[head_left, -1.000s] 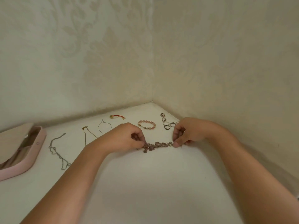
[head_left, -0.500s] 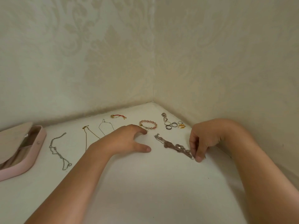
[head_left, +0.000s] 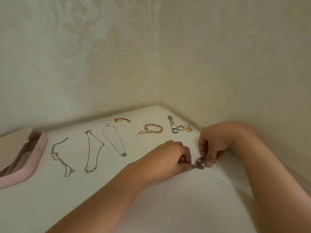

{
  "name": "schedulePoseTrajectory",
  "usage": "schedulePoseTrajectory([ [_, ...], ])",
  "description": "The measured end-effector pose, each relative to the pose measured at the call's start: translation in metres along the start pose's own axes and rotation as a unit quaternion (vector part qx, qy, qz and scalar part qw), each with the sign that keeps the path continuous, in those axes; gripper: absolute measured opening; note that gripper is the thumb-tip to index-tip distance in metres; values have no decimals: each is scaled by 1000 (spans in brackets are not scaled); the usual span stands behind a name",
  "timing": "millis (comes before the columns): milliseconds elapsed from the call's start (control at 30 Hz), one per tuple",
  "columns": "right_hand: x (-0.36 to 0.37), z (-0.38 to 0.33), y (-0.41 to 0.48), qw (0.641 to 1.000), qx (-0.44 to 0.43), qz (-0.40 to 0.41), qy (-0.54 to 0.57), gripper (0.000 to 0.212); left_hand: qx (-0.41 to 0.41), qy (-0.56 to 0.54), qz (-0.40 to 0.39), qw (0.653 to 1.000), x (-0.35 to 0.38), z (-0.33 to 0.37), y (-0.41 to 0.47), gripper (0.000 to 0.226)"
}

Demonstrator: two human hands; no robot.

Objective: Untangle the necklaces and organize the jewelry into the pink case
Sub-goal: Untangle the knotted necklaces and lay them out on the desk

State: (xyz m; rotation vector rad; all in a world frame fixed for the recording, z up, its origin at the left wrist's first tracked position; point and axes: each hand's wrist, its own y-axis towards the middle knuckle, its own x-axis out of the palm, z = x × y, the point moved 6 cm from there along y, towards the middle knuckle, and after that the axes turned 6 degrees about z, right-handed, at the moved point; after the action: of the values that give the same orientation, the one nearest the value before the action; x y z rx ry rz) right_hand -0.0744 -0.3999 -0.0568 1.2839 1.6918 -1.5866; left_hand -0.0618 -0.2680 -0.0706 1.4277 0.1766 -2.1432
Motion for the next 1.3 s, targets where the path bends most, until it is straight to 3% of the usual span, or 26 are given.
schedulePoseTrajectory([
  [200,0,-6,0,999,-42,-1,31,17,-38,3,-51,998,-10,-17,-6,13],
  [367,-2,-23,2,987,-131,15,92,18,-107,-105,-50,987,-24,-36,-6,11],
  [433,-10,-33,-1,963,-201,40,175,18,-126,-134,-39,982,-25,-45,-5,12],
  [567,-31,-40,-10,885,-285,102,354,17,-141,-292,14,946,-32,-53,-3,4],
  [667,-38,-35,-2,851,-279,155,418,19,-157,-371,35,914,-38,-51,-1,19],
  [733,-40,-33,3,839,-267,176,440,20,-156,-409,54,897,-44,-50,-2,16],
  [867,-40,-34,3,819,-250,190,480,19,-163,-433,123,878,-57,-52,-4,29],
  [1067,-38,-44,-1,790,-263,197,517,16,-129,-386,181,895,-69,-49,-5,16],
  [1300,-37,-51,-5,783,-278,178,528,14,-139,-380,243,882,-76,-53,-8,13],
])
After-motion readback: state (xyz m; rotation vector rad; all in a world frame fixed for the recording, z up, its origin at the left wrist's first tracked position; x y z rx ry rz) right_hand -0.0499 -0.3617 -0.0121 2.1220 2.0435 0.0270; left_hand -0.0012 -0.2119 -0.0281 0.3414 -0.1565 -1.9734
